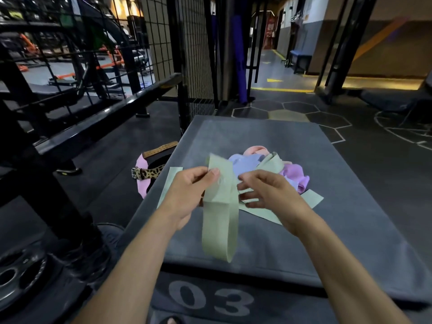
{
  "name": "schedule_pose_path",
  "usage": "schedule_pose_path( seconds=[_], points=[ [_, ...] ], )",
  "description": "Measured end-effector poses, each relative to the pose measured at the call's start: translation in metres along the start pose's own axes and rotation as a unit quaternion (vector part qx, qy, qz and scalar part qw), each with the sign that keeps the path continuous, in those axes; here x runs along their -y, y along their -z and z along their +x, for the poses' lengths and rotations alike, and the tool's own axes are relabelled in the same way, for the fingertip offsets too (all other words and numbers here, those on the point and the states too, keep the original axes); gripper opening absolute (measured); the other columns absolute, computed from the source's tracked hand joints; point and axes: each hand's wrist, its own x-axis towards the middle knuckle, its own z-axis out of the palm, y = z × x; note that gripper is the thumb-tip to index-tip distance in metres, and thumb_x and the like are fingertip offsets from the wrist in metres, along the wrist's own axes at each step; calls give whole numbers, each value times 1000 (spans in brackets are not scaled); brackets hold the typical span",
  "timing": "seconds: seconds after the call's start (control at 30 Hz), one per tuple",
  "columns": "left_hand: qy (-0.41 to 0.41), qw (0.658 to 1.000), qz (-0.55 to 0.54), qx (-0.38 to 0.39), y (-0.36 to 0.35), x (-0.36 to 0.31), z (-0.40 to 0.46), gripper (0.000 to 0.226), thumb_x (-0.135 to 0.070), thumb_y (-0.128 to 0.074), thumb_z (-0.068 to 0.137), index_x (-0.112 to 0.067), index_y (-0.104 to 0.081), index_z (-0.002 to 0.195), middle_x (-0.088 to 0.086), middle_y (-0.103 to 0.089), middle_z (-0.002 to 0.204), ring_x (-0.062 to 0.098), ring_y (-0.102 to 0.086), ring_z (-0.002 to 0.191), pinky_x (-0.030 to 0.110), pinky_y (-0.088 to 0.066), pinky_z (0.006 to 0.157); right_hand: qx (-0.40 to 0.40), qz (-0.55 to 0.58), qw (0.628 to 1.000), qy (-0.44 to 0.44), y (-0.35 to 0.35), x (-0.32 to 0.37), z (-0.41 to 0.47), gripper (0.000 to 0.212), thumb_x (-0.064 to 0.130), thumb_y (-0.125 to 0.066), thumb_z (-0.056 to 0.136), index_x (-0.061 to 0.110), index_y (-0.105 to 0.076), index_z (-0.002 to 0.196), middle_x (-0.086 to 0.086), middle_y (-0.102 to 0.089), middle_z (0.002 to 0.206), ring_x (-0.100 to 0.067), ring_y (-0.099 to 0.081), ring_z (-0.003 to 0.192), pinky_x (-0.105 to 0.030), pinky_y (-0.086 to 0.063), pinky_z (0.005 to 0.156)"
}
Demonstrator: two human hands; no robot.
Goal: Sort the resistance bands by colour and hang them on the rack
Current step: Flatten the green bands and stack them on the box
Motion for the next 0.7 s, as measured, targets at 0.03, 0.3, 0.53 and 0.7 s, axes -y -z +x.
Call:
schedule_pose_path(
  seconds=[0.03, 0.3, 0.53, 0.7],
  points=[
    [0, 1000, 0, -2, -2, 0, 0, 28, -27, -61, 100, -2, -73, 100, 5, -73, 84, 14, -65, 71, 27, -50, 59, 40, -1, 999, -12, -1, -1, -2, 28, 25, -60, 100, -1, -68, 105, -15, -72, 103, -22, -67, 86, -39, -55, 85],
    [-24, 993, 61, 94, 0, 5, -1, 24, -26, -72, 93, -19, -70, 116, 2, -75, 109, 19, -70, 102, 36, -56, 91, -16, 23, 1000, 12, -19, -9, -4, 10, 15, -73, 91, 7, -70, 85, -8, -74, 77, -19, -68, 69, -33, -57, 67],
    [-87, 979, 178, 55, 7, 9, -2, 40, -22, -84, 79, -35, -60, 109, 4, -66, 95, 20, -65, 78, 34, -53, 78, -47, 37, 998, 22, -19, -15, 4, 20, 15, -73, 91, -3, -65, 92, -23, -74, 89, -28, -66, 71, -38, -51, 66],
    [-209, 924, 319, 17, 17, 9, -3, 7, -31, -79, 85, -34, -78, 92, -8, -64, 87, 10, -62, 81, 14, -43, 73, -44, 5, 998, 43, -20, -16, 6, 18, 14, -66, 97, -1, -68, 88, -14, -73, 78, -23, -67, 66, -32, -54, 58]
  ],
)
